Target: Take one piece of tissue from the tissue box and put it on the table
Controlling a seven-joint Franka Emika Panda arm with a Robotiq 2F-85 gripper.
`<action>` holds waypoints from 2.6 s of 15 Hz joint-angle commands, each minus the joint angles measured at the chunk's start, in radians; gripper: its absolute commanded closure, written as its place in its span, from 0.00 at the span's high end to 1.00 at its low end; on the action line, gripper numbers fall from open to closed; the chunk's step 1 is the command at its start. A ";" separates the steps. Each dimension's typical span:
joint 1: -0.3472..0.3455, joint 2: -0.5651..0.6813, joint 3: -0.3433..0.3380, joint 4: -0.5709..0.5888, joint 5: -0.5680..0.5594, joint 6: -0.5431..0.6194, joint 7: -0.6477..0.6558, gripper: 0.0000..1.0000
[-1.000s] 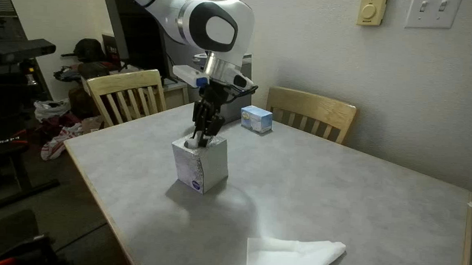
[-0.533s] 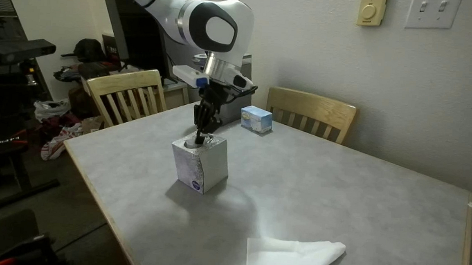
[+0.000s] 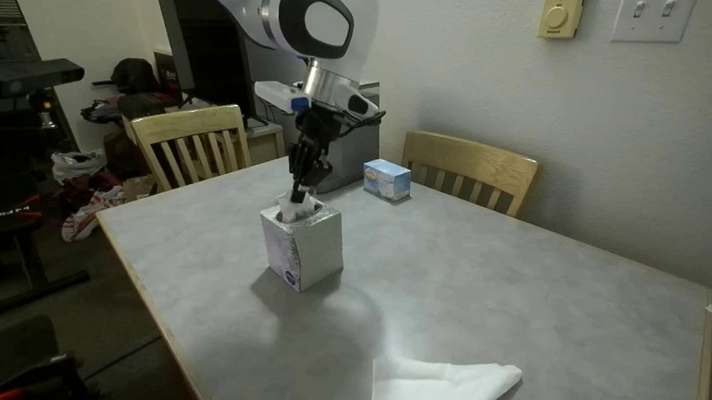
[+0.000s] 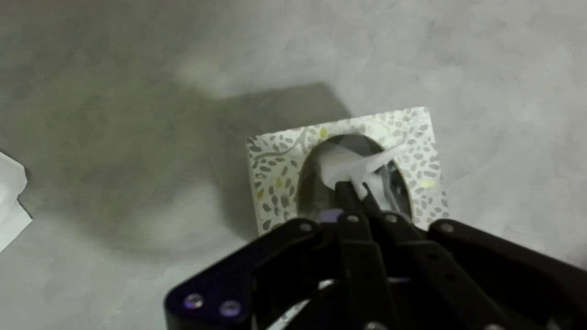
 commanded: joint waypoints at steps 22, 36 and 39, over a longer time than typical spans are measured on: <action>0.017 -0.281 0.001 0.051 -0.115 -0.087 -0.010 0.00; -0.008 -0.405 -0.021 0.031 -0.242 -0.015 -0.075 0.00; -0.042 -0.413 -0.047 0.023 -0.240 0.008 -0.155 0.00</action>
